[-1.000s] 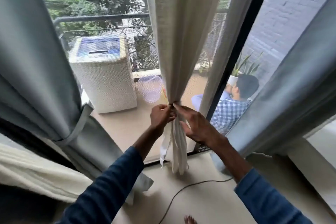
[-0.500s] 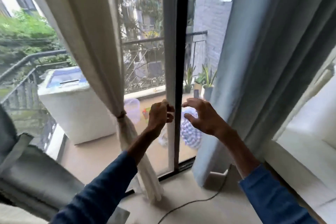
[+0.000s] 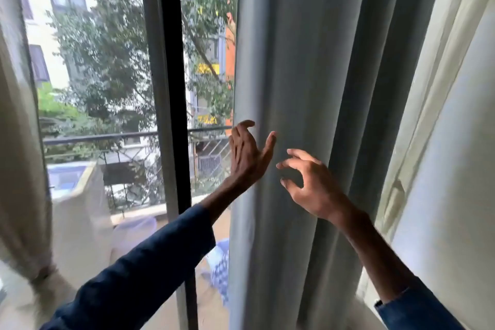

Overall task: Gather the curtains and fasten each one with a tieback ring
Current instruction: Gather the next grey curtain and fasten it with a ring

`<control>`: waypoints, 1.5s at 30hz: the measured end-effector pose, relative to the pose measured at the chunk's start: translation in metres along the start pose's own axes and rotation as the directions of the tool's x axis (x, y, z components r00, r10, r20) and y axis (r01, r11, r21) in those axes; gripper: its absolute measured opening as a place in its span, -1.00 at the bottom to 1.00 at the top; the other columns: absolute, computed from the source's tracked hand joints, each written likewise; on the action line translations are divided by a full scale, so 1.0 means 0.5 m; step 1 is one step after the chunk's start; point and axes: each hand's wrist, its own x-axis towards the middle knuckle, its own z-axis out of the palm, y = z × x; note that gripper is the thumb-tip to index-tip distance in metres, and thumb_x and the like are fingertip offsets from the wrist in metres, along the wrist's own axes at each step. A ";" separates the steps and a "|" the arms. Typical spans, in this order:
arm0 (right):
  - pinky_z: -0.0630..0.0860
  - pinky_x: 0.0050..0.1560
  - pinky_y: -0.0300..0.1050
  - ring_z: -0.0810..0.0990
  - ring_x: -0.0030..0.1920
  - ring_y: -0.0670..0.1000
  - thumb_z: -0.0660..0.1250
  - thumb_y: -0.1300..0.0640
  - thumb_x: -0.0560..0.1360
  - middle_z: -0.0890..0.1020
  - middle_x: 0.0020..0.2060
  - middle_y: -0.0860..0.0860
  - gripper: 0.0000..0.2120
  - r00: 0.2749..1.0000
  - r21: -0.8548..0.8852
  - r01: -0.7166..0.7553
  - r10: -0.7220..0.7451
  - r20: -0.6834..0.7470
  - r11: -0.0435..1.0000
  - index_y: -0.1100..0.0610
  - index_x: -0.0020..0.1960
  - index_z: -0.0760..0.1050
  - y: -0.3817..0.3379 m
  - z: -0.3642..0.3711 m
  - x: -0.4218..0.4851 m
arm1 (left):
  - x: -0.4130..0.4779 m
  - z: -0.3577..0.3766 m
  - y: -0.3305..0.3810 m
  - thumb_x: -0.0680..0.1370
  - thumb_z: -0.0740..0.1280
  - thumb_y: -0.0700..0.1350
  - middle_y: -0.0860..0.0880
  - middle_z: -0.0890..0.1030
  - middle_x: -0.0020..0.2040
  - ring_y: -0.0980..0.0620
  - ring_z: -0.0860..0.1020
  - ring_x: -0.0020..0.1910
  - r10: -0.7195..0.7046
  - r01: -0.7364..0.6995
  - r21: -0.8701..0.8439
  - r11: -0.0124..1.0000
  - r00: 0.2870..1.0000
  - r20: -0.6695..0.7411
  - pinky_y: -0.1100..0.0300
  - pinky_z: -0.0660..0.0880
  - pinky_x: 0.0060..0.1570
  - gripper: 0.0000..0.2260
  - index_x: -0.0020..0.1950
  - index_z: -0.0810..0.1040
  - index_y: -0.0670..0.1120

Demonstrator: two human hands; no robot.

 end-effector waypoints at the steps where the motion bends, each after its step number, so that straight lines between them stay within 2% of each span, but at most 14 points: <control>1: 0.29 0.47 -0.20 0.40 0.47 0.04 0.44 0.14 0.51 0.47 0.45 0.10 -0.73 1.000 -0.005 0.008 -0.008 -0.025 1.000 0.05 0.21 0.62 0.014 -0.021 0.022 | 0.037 0.013 0.013 0.56 0.37 0.14 -0.11 0.44 0.28 -0.09 0.41 0.29 0.022 -0.022 0.011 1.000 1.000 -0.016 0.00 0.33 0.35 -0.47 0.35 0.36 -0.19; 6: 0.16 0.40 -0.40 0.35 0.50 -0.03 0.44 0.12 0.52 0.45 0.46 0.07 -0.70 0.992 -0.066 0.078 -0.084 -0.096 0.995 0.02 0.25 0.61 0.071 -0.112 0.145 | 0.237 0.047 0.057 0.50 0.42 0.11 -0.10 0.46 0.23 -0.10 0.44 0.21 0.240 -0.227 0.092 0.969 0.956 -0.170 0.03 0.39 0.26 -0.50 0.28 0.41 -0.17; 11: 0.12 0.48 -0.34 0.28 0.54 -0.01 0.44 0.12 0.53 0.38 0.50 0.09 -0.62 0.972 -0.158 0.145 -0.171 -0.161 0.977 0.10 0.33 0.56 0.108 -0.227 0.281 | 0.433 0.047 0.129 0.47 0.48 0.00 -0.17 0.45 0.24 -0.16 0.47 0.20 0.332 -0.328 0.064 0.943 0.904 -0.268 0.01 0.46 0.14 -0.45 0.30 0.34 -0.24; 15: 0.13 0.51 -0.27 0.29 0.54 0.04 0.46 0.18 0.51 0.42 0.47 0.15 -0.61 0.943 -0.212 0.199 -0.246 -0.224 0.957 0.15 0.32 0.57 0.125 -0.330 0.386 | 0.561 0.033 0.213 0.46 0.47 -0.01 -0.15 0.47 0.22 -0.05 0.48 0.02 0.361 -0.346 0.105 0.932 0.877 -0.316 0.14 0.40 -0.09 -0.38 0.37 0.25 -0.19; 17: 0.10 0.46 -0.29 0.31 0.52 0.08 0.46 0.22 0.50 0.47 0.41 0.18 -0.62 0.918 -0.236 0.228 -0.289 -0.271 0.945 0.20 0.30 0.57 0.137 -0.373 0.432 | 0.615 0.027 0.257 0.43 0.46 -0.06 -0.15 0.50 0.17 -0.11 0.52 -0.05 0.372 -0.352 0.120 0.928 0.868 -0.330 0.14 0.39 -0.13 -0.37 0.38 0.23 -0.18; 19: 0.11 0.47 -0.23 0.30 0.52 0.14 0.45 0.24 0.50 0.47 0.39 0.22 -0.61 0.886 -0.257 0.265 -0.340 -0.316 0.930 0.26 0.31 0.54 0.146 -0.404 0.482 | 0.664 0.013 0.296 0.41 0.45 -0.08 -0.16 0.55 0.13 -0.18 0.55 -0.05 0.376 -0.344 0.152 0.926 0.861 -0.341 0.12 0.39 -0.12 -0.35 0.39 0.21 -0.17; 23: 0.11 0.49 -0.18 0.22 0.55 0.13 0.42 0.17 0.52 0.33 0.50 0.17 -0.55 0.826 -0.273 0.261 -0.361 -0.434 0.926 0.19 0.38 0.47 0.158 -0.460 0.597 | 0.747 -0.023 0.360 0.41 0.47 -0.09 -0.12 0.58 0.02 -0.26 0.59 0.03 0.364 -0.283 0.255 0.925 0.854 -0.373 0.10 0.39 -0.08 -0.37 0.35 0.23 -0.20; 26: 0.15 0.48 -0.09 0.23 0.54 0.17 0.44 0.20 0.48 0.35 0.48 0.21 -0.53 0.727 -0.232 0.289 -0.370 -0.578 0.929 0.23 0.36 0.47 0.175 -0.506 0.676 | 0.795 -0.051 0.403 0.42 0.51 -0.05 -0.23 0.56 0.20 -0.28 0.52 0.22 0.333 -0.208 0.329 0.921 0.859 -0.388 0.05 0.43 0.05 -0.38 0.32 0.29 -0.25; 29: 0.26 0.47 0.04 0.25 0.51 0.19 0.45 0.20 0.44 0.35 0.47 0.19 -0.52 0.655 -0.152 0.313 -0.329 -0.680 0.937 0.22 0.34 0.47 0.188 -0.539 0.747 | 0.833 -0.066 0.435 0.47 0.48 0.08 -0.28 0.53 0.28 -0.29 0.48 0.29 0.313 -0.137 0.404 0.904 0.857 -0.409 0.02 0.43 0.17 -0.38 0.31 0.33 -0.27; 32: 0.34 0.44 0.14 0.25 0.49 0.19 0.48 0.12 0.45 0.31 0.48 0.18 -0.44 0.641 -0.108 0.296 -0.281 -0.715 0.949 0.19 0.38 0.40 0.192 -0.564 0.809 | 0.860 -0.065 0.461 0.54 0.39 0.13 -0.32 0.56 0.24 -0.32 0.51 0.26 0.336 -0.117 0.452 0.884 0.832 -0.442 -0.02 0.45 0.17 -0.44 0.27 0.41 -0.31; 35: 0.35 0.41 0.15 0.30 0.45 0.25 0.50 -0.01 0.44 0.37 0.43 0.24 -0.27 0.631 -0.056 0.233 -0.195 -0.751 0.971 0.24 0.46 0.27 0.206 -0.586 0.857 | 0.872 -0.054 0.478 0.63 0.25 0.09 -0.35 0.59 0.17 -0.35 0.54 0.19 0.374 -0.088 0.524 0.847 0.800 -0.469 -0.05 0.47 0.13 -0.56 0.19 0.48 -0.31; 39: 0.39 0.40 0.13 0.41 0.40 0.30 0.45 -0.11 0.50 0.43 0.40 0.32 -0.14 0.713 0.050 0.230 -0.134 -0.688 0.972 0.37 0.52 0.15 0.239 -0.597 0.893 | 0.873 -0.019 0.486 0.70 0.10 -0.02 -0.36 0.58 0.12 -0.39 0.55 0.13 0.452 -0.067 0.672 0.737 0.789 -0.417 -0.10 0.48 0.05 -0.68 0.12 0.48 -0.25; 41: 0.46 0.31 0.13 0.50 0.31 0.32 0.42 -0.06 0.54 0.51 0.31 0.33 -0.24 0.722 0.016 0.238 -0.166 -0.672 0.971 0.37 0.49 0.19 0.253 -0.588 0.901 | 0.874 0.006 0.489 0.69 0.12 -0.06 -0.34 0.58 0.10 -0.40 0.56 0.10 0.479 -0.094 0.707 0.701 0.796 -0.370 -0.12 0.50 0.03 -0.74 0.12 0.48 -0.22; 45: 0.51 0.09 0.10 0.58 0.14 0.34 0.33 0.15 0.58 0.61 0.12 0.32 -0.55 0.671 -0.088 0.269 -0.253 -0.698 0.959 0.35 0.36 0.32 0.263 -0.563 0.904 | 0.885 0.064 0.515 0.64 0.17 -0.17 -0.30 0.54 0.18 -0.37 0.55 0.19 0.447 -0.074 0.785 0.615 0.853 -0.270 -0.12 0.50 0.14 -0.79 0.21 0.46 -0.23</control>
